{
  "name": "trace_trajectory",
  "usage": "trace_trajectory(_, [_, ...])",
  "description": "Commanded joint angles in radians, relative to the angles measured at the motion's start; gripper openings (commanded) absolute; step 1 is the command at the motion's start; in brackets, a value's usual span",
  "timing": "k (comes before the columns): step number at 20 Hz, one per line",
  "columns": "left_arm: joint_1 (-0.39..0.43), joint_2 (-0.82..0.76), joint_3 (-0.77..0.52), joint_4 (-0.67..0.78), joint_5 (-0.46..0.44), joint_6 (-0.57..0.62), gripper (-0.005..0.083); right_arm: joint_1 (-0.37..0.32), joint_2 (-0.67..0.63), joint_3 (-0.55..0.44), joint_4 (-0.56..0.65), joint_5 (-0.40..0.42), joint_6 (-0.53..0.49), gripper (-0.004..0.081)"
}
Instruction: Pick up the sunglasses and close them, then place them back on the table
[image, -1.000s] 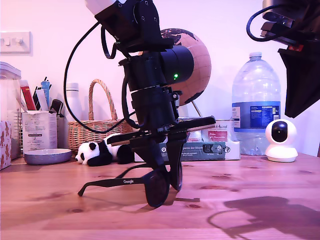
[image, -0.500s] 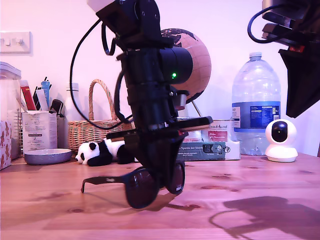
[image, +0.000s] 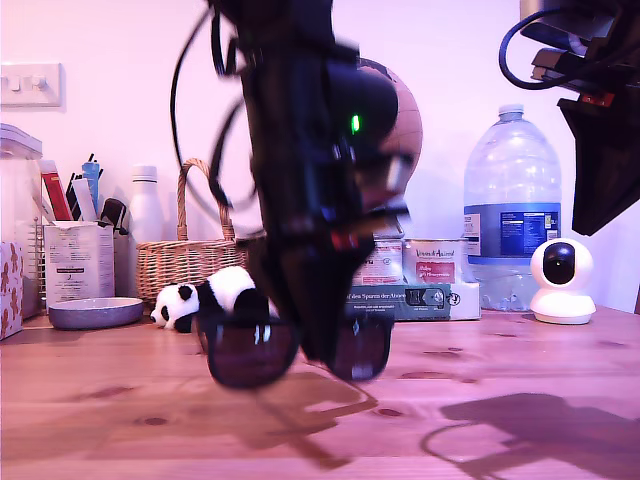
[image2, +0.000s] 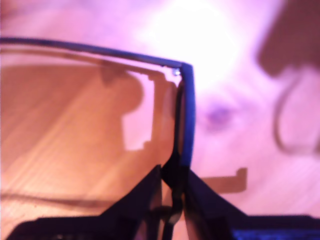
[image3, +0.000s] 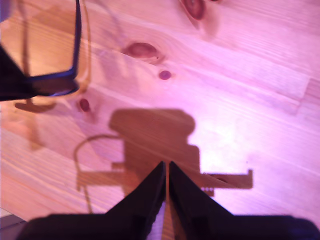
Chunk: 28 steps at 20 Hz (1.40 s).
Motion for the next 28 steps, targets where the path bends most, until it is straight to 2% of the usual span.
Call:
trace_trajectory(1, [-0.006,-0.046,0.002,-0.02,0.003,0.036,0.0019,0.002,-0.003,0.009,0.013,0.0,-0.008,0.0])
trace_trajectory(4, [-0.015,-0.078,0.002,-0.077,0.004,0.067,0.0019,0.002,-0.002,0.009,0.034,-0.016,-0.007,-0.0002])
trace_trajectory(7, [-0.031,-0.105,0.002,-0.118,0.005,0.112,0.0016,0.001,0.006,0.009,0.05,-0.12,-0.007,-0.0012])
trace_trajectory(9, [-0.047,-0.135,0.002,-0.108,0.011,0.143,-0.0018,-0.01,0.009,0.009,0.083,-0.198,-0.007,-0.0012])
trace_trajectory(14, [-0.065,-0.216,0.002,-0.099,0.026,0.163,-0.0019,-0.076,0.021,0.008,0.097,-0.31,-0.026,-0.0012])
trace_trajectory(17, [-0.064,-0.241,0.002,-0.093,0.046,0.165,-0.0019,-0.12,0.041,0.008,0.106,-0.436,-0.026,-0.0012])
trace_trajectory(19, [-0.064,-0.256,0.002,-0.082,0.065,0.177,-0.0019,-0.152,0.049,0.008,0.116,-0.571,-0.026,-0.0012])
trace_trajectory(22, [-0.065,-0.289,0.0,-0.055,0.105,0.185,-0.0019,-0.21,0.054,0.008,0.132,-0.729,-0.026,-0.0012])
trace_trajectory(25, [-0.064,-0.323,-0.027,-0.026,0.12,0.188,-0.0019,-0.255,0.055,0.008,0.143,-0.836,-0.026,-0.0012])
trace_trajectory(28, [-0.064,-0.364,-0.107,0.031,0.154,0.199,-0.0019,-0.269,0.063,0.008,0.156,-0.926,-0.038,-0.0012])
